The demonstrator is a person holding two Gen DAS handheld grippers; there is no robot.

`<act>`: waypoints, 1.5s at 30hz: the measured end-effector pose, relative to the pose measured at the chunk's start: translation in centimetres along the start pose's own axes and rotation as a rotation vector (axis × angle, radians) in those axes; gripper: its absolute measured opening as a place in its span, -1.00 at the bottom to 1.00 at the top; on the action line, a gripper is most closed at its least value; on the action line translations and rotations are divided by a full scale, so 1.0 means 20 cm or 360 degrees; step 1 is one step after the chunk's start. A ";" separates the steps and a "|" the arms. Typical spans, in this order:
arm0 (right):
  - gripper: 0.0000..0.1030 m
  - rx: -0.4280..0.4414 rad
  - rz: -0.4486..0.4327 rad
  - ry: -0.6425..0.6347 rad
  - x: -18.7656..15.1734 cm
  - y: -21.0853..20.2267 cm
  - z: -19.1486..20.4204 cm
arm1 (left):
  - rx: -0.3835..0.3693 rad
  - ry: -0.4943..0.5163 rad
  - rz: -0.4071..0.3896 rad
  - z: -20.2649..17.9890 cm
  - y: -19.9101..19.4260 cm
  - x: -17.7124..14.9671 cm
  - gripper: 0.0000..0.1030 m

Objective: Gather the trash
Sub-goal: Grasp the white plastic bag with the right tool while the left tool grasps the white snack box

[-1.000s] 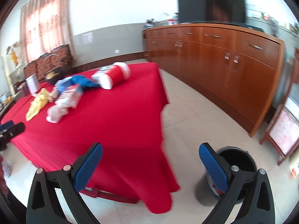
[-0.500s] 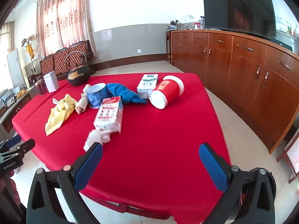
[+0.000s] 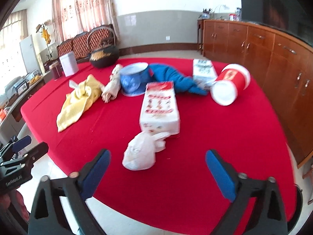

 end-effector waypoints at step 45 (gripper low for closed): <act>-0.29 -0.0188 0.0043 0.0265 0.15 0.08 -0.87 | -0.0251 0.0171 0.0159 -1.02 0.39 0.22 0.13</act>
Point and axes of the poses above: each gripper's, at about its wrist camera, not at the fingertips, and y roughly the way its jaws point, z to its left, x to its top, the point moved 7 cm from there along y, roughly the way its jaws point, and after that the axes turned 1 degree about y, right-handed, at the moved point
